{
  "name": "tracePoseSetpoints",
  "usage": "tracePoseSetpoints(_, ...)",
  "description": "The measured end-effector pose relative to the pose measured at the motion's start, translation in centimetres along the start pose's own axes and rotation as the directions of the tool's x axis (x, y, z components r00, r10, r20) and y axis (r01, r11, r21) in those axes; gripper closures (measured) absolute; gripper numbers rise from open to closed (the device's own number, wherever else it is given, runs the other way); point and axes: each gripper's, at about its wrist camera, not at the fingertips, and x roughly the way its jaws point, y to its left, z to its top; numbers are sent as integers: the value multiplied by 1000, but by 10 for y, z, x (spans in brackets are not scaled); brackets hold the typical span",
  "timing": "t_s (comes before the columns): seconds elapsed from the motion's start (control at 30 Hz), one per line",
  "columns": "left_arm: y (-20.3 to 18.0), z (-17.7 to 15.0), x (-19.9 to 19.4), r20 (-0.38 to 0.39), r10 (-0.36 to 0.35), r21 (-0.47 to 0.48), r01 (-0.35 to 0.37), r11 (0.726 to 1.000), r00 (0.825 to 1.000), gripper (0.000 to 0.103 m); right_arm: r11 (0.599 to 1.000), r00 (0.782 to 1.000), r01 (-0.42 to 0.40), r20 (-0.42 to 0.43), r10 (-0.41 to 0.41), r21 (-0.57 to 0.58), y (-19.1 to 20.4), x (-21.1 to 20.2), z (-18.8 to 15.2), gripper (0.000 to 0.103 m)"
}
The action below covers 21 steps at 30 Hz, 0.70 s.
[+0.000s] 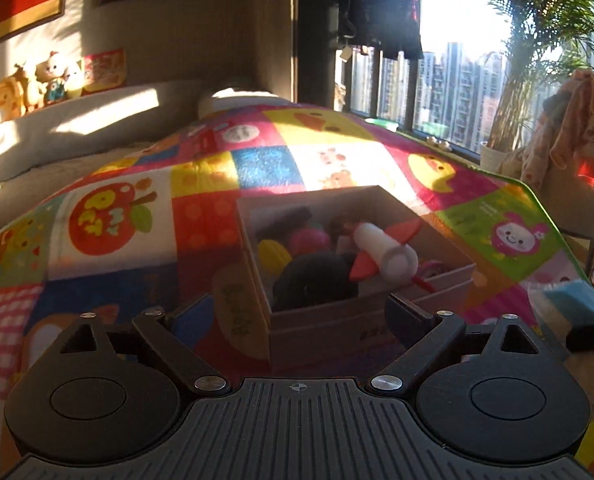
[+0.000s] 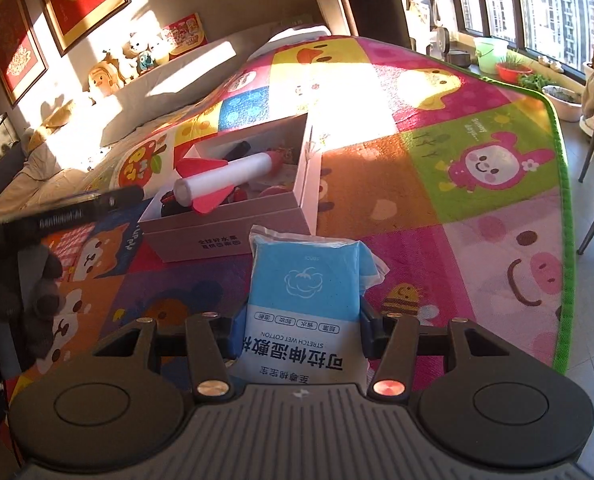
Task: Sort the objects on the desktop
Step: 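Carry the tube over the box with the left tool and release it inside, then carry the blue wipes pack over the box with the right tool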
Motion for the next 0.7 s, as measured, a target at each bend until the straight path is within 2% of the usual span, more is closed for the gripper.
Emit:
tracePoseSetpoints(0.1,5,-25,-5,-39,-20,-26,19,999,999,5,999,1000,-21,18,22,-35,17,3,15,52)
tracePoseSetpoints(0.23,10,-42,-5,-86,-52,-48,48,998,995,4,987,992,-28,118,47,-158,58,3,62,56)
tracePoseSetpoints(0.3,12,-47,-6,-95,-61,-64,55,996,994,3,975,987,-13,156,48,-220,80,13,89,56)
tracePoseSetpoints(0.4,16,-54,-14,-88,-75,-83,68,994,993,3,954,981,52,193,7,-295,113,40,129,58)
tracePoseSetpoints(0.43,18,-57,-17,-85,-84,-88,76,993,993,3,951,983,72,182,-16,-301,121,51,140,58)
tracePoseSetpoints(0.5,23,-62,-24,-82,-99,-98,91,991,992,2,953,992,49,124,-12,-299,125,65,148,58)
tracePoseSetpoints(0.53,25,-65,-26,-85,-98,-104,89,991,991,2,954,996,22,87,4,-300,125,69,144,51)
tracePoseSetpoints(0.57,28,-67,-28,-93,-96,-113,85,990,991,1,954,998,0,56,17,-300,122,71,138,32)
tracePoseSetpoints(0.63,31,-70,-27,-118,-90,-138,74,988,989,1,954,1000,-12,16,18,-299,112,72,114,11)
tracePoseSetpoints(0.7,30,-72,-26,-142,-97,-151,75,986,985,1,950,999,6,-30,-16,-313,100,73,87,11)
